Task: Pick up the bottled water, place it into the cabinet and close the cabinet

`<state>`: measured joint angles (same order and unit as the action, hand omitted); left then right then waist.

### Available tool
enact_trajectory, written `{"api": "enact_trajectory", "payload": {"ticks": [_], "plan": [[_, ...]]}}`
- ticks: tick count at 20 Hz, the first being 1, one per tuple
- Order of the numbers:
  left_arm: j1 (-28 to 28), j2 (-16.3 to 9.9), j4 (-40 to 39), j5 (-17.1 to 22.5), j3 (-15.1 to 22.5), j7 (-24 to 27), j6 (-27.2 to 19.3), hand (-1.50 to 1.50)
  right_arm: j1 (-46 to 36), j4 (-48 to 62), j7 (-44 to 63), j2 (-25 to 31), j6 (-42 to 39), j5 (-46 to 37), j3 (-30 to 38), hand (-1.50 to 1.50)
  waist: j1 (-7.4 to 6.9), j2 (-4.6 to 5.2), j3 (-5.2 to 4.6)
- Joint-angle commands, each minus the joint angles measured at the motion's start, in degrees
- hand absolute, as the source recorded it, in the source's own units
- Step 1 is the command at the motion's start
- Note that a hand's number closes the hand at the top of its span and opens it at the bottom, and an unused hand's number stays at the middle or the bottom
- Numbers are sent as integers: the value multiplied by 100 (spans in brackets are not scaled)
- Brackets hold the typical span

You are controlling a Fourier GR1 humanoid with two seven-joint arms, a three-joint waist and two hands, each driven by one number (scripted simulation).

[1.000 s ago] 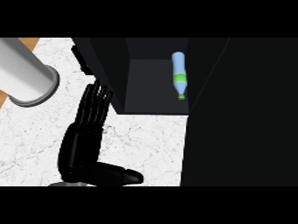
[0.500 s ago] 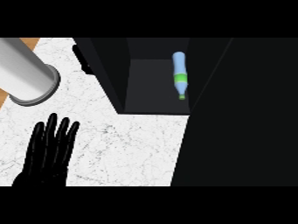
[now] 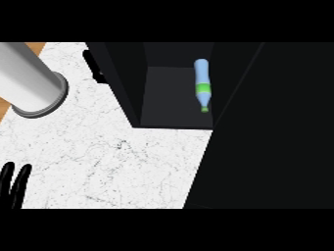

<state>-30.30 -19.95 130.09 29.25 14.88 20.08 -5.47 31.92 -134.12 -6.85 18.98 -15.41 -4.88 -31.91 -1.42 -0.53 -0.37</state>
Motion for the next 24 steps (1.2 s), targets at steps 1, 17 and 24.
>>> {"api": "enact_trajectory", "payload": {"ticks": [1, 17, 24], "plan": [[-688, -253, 176, 462, -487, 261, 522, -150, 120, -119, 482, -301, 37, -510, -1371, 150, -18, -4, 16], [-1292, -705, 60, 1676, -1796, 407, 1803, -150, -1673, 494, 2176, -1674, 293, 572, -728, 150, -387, 85, 6], [-1475, -693, -315, 1991, -2334, 560, 2367, -150, -4095, 1525, 3133, -1886, 1659, 1272, -334, 150, -173, 80, 21]]}}
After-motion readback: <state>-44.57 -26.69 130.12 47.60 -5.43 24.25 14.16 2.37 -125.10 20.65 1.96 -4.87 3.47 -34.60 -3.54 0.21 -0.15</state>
